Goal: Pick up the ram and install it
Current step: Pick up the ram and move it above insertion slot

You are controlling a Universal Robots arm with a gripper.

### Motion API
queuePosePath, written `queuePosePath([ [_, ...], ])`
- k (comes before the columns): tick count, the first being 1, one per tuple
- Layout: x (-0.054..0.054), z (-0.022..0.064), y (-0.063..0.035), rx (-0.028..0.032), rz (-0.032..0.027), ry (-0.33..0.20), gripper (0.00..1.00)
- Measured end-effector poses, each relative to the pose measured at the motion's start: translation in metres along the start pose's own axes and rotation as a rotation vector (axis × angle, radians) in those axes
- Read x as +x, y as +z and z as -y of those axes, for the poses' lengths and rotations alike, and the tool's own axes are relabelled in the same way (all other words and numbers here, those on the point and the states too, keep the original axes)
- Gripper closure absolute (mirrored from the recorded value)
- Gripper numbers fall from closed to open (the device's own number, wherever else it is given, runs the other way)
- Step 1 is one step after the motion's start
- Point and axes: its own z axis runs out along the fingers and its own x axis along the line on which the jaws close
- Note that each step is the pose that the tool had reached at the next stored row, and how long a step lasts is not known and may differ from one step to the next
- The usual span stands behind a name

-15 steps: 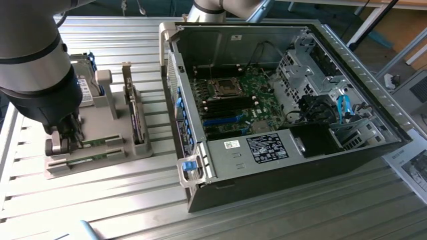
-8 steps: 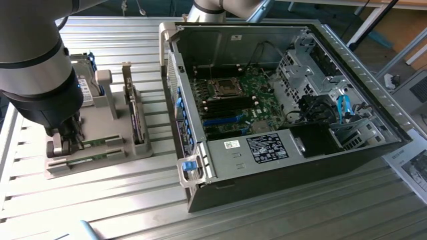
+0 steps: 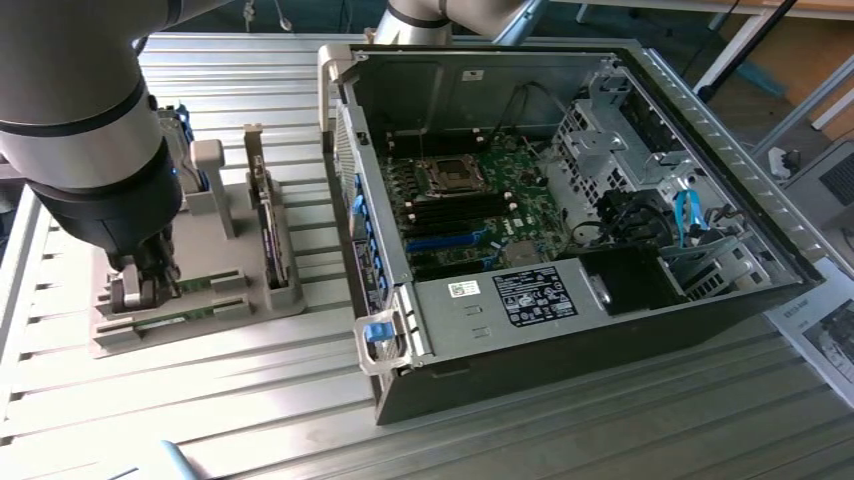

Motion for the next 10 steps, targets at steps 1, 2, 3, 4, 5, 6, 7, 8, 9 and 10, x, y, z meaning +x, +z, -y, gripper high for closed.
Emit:
queuePosePath([
  [1, 0.0, 0.0026, -0.0001, 0.0, 0.0, 0.0, 0.75],
  [2, 0.0, 0.0048, -0.0002, 0.0, 0.0, 0.0, 0.75],
  [3, 0.0, 0.0052, -0.0002, 0.0, 0.0001, 0.0, 0.75],
  [4, 0.0, 0.0052, -0.0002, 0.0, 0.0, 0.0, 0.75],
  [5, 0.0, 0.0052, -0.0002, 0.0, 0.0, 0.0, 0.75],
  [6, 0.0, 0.0055, 0.0019, 0.0001, 0.0002, 0.0, 0.75],
  [7, 0.0, 0.0058, 0.0049, -0.0001, 0.0, 0.0, 0.75],
  [8, 0.0, 0.006, 0.0071, 0.0, 0.0, 0.0, 0.75],
  [9, 0.0, 0.006, 0.0087, 0.0, 0.0001, 0.0, 0.75],
  [10, 0.0, 0.0061, 0.0106, 0.0001, 0.0001, 0.0, 0.75],
])
